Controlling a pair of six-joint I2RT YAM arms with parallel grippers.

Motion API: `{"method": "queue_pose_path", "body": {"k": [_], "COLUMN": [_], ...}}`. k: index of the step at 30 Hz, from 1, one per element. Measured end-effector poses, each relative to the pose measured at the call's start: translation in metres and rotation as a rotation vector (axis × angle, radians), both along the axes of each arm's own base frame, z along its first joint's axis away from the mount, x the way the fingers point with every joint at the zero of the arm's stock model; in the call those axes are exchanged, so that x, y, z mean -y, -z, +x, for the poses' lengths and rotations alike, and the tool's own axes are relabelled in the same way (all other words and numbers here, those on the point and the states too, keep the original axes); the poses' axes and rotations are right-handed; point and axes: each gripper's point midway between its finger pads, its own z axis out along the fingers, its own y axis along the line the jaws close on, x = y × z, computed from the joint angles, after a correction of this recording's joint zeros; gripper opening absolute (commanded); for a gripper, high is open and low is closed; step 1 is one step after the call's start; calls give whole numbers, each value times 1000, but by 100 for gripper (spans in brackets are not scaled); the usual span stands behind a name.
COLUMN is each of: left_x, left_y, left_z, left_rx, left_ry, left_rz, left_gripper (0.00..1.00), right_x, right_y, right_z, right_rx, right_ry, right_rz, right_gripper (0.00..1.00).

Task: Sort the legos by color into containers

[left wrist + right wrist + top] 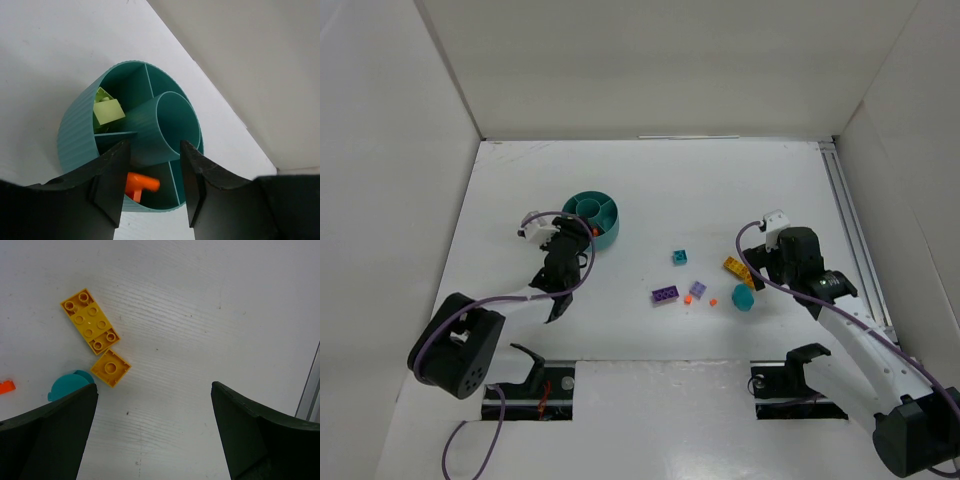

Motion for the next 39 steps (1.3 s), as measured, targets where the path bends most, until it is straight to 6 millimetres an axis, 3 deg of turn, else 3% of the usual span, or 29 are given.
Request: {"method": "queue_pose_path", "body": {"k": [3,5,7,13,19,22,26,31,39], "left_x": [1,3,7,32,81,97,97,86,76], "left_y": [-1,-6,-18,-63,-82,-69,-36,-25,-25], "left_z": [-2,-7,-11,-12,-19,-32,-54,-73,-78], "left_rx": [-5,-1,15,44,-50,-137,-278,-328,-342], "left_ry": [4,14,38,194,464,554,607,608,582], "left_rz": [7,20,30,98,182,224,274,286,297], "left_gripper": [51,81,100,100,100,100,100,100,100], "right_x": [0,0,-4,-27,-98,-134,-164,-173,-190], "right_y": [0,0,-1,-5,6,22,52,75,83], "right_z": [0,0,1,1,-21,-35,-56,-68,-58], "right_rx": [0,1,3,23,-34,-80,-178,-254,-244], "right_ry": [0,-9,-39,-167,-454,-585,-709,-739,-711], "right_rz": [0,-4,1,11,2,-17,-75,-102,-56], "right_gripper": [100,96,95,92,82,79,74,70,58]}}
